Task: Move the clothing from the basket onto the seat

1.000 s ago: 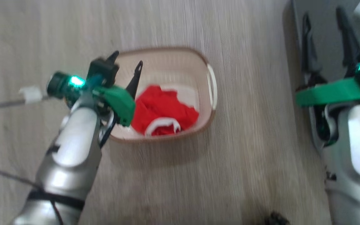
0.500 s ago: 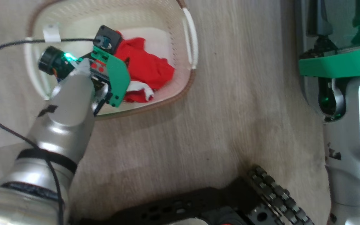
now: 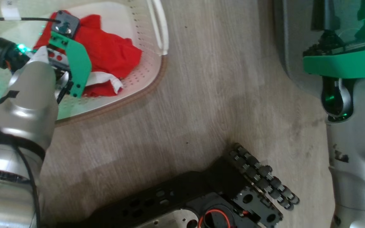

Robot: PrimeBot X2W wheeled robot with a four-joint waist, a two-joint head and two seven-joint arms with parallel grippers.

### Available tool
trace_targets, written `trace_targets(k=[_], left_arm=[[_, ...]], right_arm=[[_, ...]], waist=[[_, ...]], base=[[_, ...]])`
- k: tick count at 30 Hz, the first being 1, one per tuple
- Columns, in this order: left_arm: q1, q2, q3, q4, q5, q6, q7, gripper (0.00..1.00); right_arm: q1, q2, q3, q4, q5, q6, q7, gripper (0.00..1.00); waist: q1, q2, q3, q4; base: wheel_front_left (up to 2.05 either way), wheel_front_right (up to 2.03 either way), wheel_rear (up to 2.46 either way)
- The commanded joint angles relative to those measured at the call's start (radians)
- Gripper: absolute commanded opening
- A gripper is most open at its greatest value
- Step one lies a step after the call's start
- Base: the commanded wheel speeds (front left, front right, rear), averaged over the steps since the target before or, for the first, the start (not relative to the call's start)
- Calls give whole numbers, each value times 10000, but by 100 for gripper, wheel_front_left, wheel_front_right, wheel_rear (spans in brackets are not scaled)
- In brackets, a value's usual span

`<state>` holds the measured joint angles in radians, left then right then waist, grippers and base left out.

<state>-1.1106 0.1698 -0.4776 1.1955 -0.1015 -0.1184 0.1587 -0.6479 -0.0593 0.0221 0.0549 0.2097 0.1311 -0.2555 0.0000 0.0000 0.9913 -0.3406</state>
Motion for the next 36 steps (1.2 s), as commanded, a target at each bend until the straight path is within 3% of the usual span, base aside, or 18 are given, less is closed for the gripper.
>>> trace_targets(k=[1,7,8,9,10,11,12,17,21,26,36], left_arm=[[-9,295,37,35,101,136,-3,100],[-43,168,-116,359,92,216,-138,100],[-27,128,-97,399,31,199,-181,82],[-12,111,-116,441,14,187,-206,44],[-4,107,-136,475,4,182,-246,19],[-4,107,-136,475,4,182,-246,19],[7,91,-124,515,-61,183,-423,0],[11,-111,-9,469,-307,175,-1011,0],[184,-471,176,328,-685,113,-1835,0],[896,-900,543,19,-1475,-12,-3234,0],[2624,-1084,1180,-1168,-2659,-87,-4160,0]], right_arm=[[421,90,-6,-385,172,-4,-63,100],[809,90,-274,-453,443,-4,-63,100],[868,90,-290,-461,458,-4,-63,100],[921,90,-308,-456,472,-4,-63,100],[961,90,-339,-446,496,-4,-63,100],[961,90,-339,-446,496,-4,-63,100],[1003,91,-391,-424,527,-4,-63,100],[993,91,-511,-263,400,-4,-63,100],[1175,91,-776,-137,14,-4,-63,100],[1743,91,-1211,105,-564,-4,-63,100],[2985,-61,-1725,545,-1046,-4,-63,100]], waist=[[0,0,251,-287],[0,0,326,-378],[0,0,322,-386],[0,0,313,-394],[0,0,301,-404],[0,0,301,-404],[0,0,267,-423],[0,0,-41,-324],[0,0,-766,150],[0,0,-2325,994],[0,0,-4980,2123]], base=[[0,0,0],[0,0,0],[0,0,0],[0,0,0],[0,0,0],[0,0,0],[0,0,0],[0,0,0],[0,0,0],[0,0,0],[0,0,0]])
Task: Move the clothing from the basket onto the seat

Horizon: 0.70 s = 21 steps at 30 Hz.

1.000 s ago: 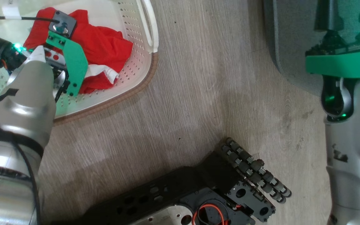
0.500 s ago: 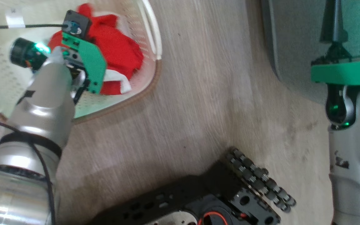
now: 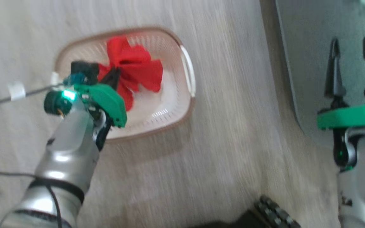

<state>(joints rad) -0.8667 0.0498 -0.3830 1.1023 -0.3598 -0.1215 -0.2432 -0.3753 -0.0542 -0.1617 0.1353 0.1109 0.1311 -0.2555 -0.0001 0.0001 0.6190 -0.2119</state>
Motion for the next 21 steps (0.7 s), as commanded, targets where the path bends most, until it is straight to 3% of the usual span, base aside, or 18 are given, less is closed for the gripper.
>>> trace_targets(k=[1,10,21], left_arm=[[425,116,310,-441,-170,-59,-158,0],[2983,411,1112,-3010,-573,147,-182,0],[5723,1023,1820,-5471,-832,976,-52,0]], right_arm=[[401,-170,83,-195,-93,-4,-63,100],[1581,-650,-45,317,-408,-4,-63,100],[2782,-785,216,664,-524,-4,-63,100]], waist=[[1,-1,-1570,940],[1,-1,-3886,1603],[1,-1,-5551,1956]], base=[[0,0,0],[0,0,0],[0,0,0]])
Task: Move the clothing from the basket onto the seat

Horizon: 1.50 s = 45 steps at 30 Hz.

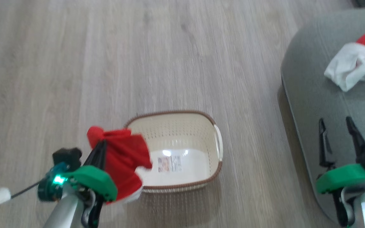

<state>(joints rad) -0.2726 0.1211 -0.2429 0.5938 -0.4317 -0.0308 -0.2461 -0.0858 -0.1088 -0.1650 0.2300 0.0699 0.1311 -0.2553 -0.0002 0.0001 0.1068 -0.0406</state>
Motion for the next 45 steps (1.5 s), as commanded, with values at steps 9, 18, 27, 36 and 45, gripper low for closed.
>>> trace_targets(k=[9,18,27,36,45], left_arm=[[685,598,550,-1532,-180,533,370,0],[996,755,586,-2164,-225,822,596,0],[1056,794,510,-2375,-254,898,644,0],[480,796,-395,-3336,69,436,1391,0],[-144,734,-1637,-4893,498,-106,2576,0]], right_arm=[[441,-258,724,-22,-159,-4,-65,100],[541,-236,1139,221,-143,-4,-65,100],[472,-338,1402,234,-150,-4,-65,100],[-455,-853,4644,112,317,-4,-65,100],[-2602,-1702,8237,622,1611,-4,-65,100]], waist=[[2,-1,-1087,275],[2,-1,-1248,91],[2,-1,-1246,52],[2,-1,-1244,154],[2,-1,-1280,508]], base=[[0,0,0],[0,0,0],[0,0,0],[0,0,0],[0,0,0]])
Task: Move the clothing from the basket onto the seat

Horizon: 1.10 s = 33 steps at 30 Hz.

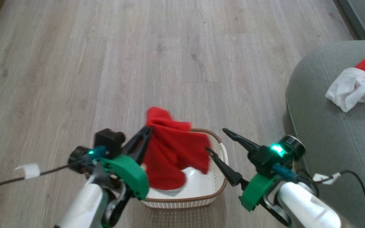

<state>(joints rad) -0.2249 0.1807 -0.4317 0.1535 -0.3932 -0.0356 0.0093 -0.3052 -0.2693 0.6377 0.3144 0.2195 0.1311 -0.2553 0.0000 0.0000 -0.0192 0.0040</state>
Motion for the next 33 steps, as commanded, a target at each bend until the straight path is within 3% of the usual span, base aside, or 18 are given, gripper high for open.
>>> trace_targets(k=[1,12,21,22,23,24,26,27,30,33], left_arm=[[-679,125,93,-655,187,-111,124,0],[-950,-408,-1648,-2098,96,-695,817,0],[-908,-354,-1995,-2356,-215,-786,905,0],[-893,-339,-1997,-2365,-248,-788,913,0],[-883,-319,-2000,-2370,-262,-788,917,0],[-876,-300,-1998,-2370,-271,-786,917,0],[-847,-286,-1962,-2353,-304,-743,894,0],[-819,-302,-1914,-2340,-342,-697,850,6],[-733,-293,-1781,-2205,-359,-547,682,100],[-664,-254,-1669,-1930,-290,-412,428,100]], right_arm=[[-619,-149,454,-164,232,-4,-65,100],[-1919,-200,2040,503,1202,-4,-65,100],[-2345,-252,3449,1137,2754,-4,-65,100],[-2373,-273,3506,1138,2866,-4,-65,65],[-2398,-294,3523,1126,2972,-4,-65,22],[-2419,-318,3491,1095,3055,-4,-65,0],[-2442,-399,3436,1054,3157,-4,-65,0],[-2439,-444,3363,1048,3194,-4,-65,0],[-2395,-617,3113,1075,3246,-4,-65,0],[-2363,-861,2776,1079,3208,-4,-65,0]], waist=[[0,0,-33,102],[0,0,-158,328],[0,0,-184,290],[0,0,-178,273],[0,0,-171,257],[0,0,-162,238],[0,0,-139,181],[0,0,-127,147],[0,0,-91,2],[0,0,-7,-247]], base=[[0,0,0],[0,0,0],[0,0,0],[0,0,0],[0,0,0],[0,0,0],[0,0,0],[0,0,0],[0,0,0],[0,0,0]])
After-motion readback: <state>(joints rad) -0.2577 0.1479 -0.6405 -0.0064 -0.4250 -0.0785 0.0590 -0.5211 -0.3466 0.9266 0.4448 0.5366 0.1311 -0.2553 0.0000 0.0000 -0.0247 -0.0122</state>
